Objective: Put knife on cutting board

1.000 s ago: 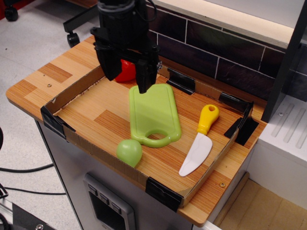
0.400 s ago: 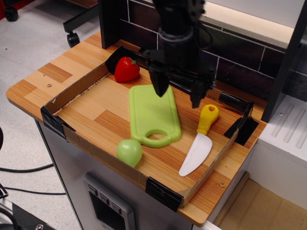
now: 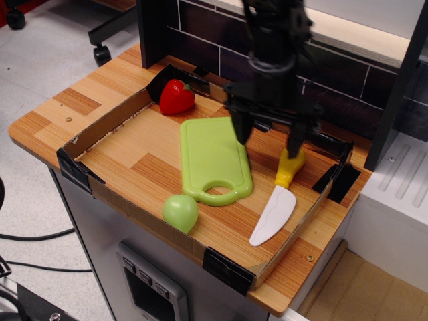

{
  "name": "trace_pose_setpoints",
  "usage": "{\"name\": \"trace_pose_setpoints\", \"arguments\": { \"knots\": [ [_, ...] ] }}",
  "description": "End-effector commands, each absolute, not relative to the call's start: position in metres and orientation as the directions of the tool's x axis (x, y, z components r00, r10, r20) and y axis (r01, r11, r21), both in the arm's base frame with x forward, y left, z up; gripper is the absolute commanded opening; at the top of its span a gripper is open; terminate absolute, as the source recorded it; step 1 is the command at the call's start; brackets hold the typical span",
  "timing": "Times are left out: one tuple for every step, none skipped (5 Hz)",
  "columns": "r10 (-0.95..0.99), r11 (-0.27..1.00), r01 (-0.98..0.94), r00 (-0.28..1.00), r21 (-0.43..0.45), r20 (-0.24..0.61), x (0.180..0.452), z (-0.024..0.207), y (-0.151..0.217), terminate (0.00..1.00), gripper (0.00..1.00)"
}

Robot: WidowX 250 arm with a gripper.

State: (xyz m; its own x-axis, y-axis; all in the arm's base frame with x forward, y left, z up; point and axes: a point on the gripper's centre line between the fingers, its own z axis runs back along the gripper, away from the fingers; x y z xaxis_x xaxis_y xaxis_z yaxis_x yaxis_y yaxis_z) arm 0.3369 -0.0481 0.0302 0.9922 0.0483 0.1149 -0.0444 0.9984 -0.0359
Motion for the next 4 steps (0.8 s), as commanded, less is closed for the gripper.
{"name": "trace_pose_setpoints", "arguments": {
  "knots": [
    [0.038,0.997,-0.027,0.986,-0.068,0.165,0.350,0.041,-0.063,0.00,1.00],
    [0.031,0.997,-0.023,0.991,-0.067,0.128,0.350,0.032,-0.068,0.00,1.00],
    [0.022,0.999,-0.017,0.995,-0.048,0.100,0.348,0.016,-0.072,0.00,1.00],
    [-0.005,0.999,0.008,0.995,-0.040,0.097,0.348,0.012,-0.075,0.00,1.00]
  ]
}}
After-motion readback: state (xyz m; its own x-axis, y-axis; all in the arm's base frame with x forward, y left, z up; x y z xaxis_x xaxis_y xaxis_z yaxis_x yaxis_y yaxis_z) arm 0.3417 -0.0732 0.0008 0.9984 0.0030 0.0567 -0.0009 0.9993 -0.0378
